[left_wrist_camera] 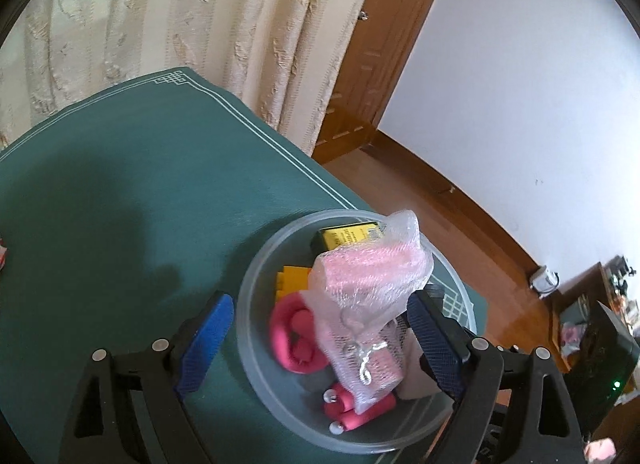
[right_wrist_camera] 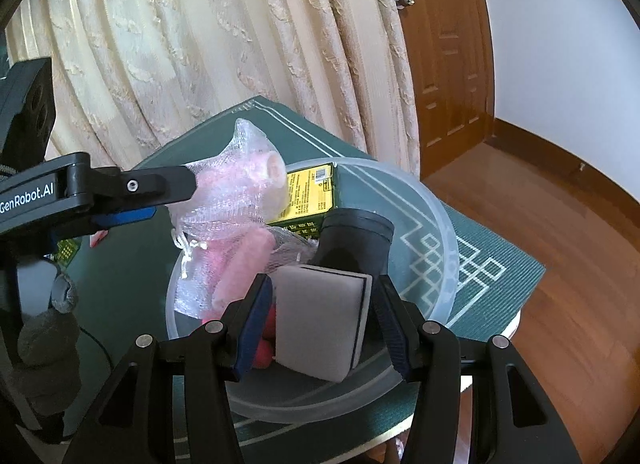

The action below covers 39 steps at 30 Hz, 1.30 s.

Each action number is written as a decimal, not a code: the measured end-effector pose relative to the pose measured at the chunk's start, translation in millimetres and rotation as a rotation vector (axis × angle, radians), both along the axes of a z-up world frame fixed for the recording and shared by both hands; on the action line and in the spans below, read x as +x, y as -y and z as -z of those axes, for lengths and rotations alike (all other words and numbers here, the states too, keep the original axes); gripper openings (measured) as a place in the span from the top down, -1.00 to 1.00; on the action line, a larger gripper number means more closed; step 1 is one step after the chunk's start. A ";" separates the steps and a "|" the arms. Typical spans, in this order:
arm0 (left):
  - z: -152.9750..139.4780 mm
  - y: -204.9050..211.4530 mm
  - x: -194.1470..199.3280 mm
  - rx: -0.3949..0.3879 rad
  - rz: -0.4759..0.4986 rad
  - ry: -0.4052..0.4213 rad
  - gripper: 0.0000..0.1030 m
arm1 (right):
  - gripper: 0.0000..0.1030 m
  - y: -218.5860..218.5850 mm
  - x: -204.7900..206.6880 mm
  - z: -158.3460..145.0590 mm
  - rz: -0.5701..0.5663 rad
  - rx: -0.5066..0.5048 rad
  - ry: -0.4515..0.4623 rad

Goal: Organize objects
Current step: 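Lower the mesh-bagged pink roller into the bowl and open the left gripper, then withdraw both grippers from the bowl back over the green box and packet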

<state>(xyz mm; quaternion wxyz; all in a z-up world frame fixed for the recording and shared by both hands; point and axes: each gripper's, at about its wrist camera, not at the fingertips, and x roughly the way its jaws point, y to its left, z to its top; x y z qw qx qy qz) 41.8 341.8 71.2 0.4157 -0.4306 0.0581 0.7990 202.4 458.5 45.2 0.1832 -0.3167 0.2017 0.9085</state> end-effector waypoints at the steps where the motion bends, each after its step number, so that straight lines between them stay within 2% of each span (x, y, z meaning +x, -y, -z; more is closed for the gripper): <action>1: -0.8 2.2 -0.1 0.002 -0.004 0.000 -0.78 | -0.05 0.3 0.0 -0.6 0.000 -0.003 -0.003; 6: -4.9 12.8 1.2 0.012 -0.029 -0.005 -0.78 | -0.06 0.2 0.0 -6.9 0.007 0.000 -0.031; 13: -2.4 20.3 -5.5 -0.030 -0.090 -0.044 -0.78 | -0.07 4.9 -7.1 -25.2 0.016 0.015 -0.111; 18: -0.8 24.2 -6.5 -0.029 -0.094 -0.041 -0.78 | -0.07 7.4 -11.9 -35.7 0.013 0.024 -0.139; 26: 3.9 35.0 -14.5 -0.042 -0.136 -0.026 -0.78 | -0.07 7.6 -25.7 -47.4 0.017 0.048 -0.174; 31: -0.2 45.4 -16.1 -0.041 -0.159 -0.043 -0.78 | -0.09 8.2 -39.8 -51.9 0.005 0.062 -0.180; 39: 3.7 57.6 -22.3 -0.040 -0.186 -0.022 -0.78 | -0.10 13.5 -48.7 -51.8 -0.007 0.062 -0.172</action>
